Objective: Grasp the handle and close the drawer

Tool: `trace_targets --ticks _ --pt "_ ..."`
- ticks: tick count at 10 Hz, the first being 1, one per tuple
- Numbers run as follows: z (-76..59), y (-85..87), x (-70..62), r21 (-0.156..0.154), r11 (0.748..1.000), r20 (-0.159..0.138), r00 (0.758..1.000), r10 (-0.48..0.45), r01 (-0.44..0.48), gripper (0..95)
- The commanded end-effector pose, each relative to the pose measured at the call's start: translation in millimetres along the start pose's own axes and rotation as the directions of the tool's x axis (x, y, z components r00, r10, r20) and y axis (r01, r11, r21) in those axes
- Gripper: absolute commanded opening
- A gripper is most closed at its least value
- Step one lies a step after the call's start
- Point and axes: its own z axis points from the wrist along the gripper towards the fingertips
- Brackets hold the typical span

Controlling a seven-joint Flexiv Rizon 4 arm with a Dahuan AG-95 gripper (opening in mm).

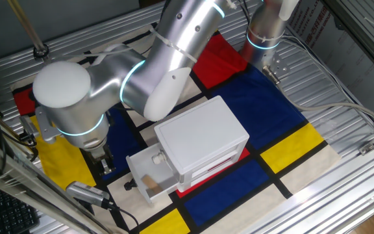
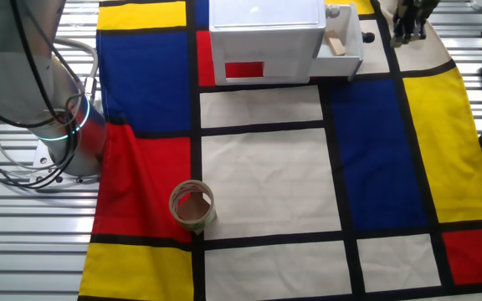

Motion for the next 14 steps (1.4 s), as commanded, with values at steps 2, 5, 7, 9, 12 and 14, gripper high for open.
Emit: trace_targets --ticks 2,5,7,9,12,14 --pt "0.5 7.6 2.4 0.003 1.0 0.0 1.0 0.003 -0.003 0.0" --pt "3.5 20.3 9.6 0.004 1.0 0.002 1.0 0.012 -0.012 0.0" --pt "3.7 25.4 11.6 0.003 1.0 0.003 1.0 0.015 -0.015 0.0" --pt "2.0 34.3 13.4 0.004 1.0 0.005 1.0 0.022 -0.022 0.0" --pt "2.6 43.9 18.0 0.001 1.0 0.005 1.0 0.027 -0.027 0.0" --pt "3.7 52.0 23.0 0.0 0.999 0.007 0.999 0.033 -0.033 0.0"
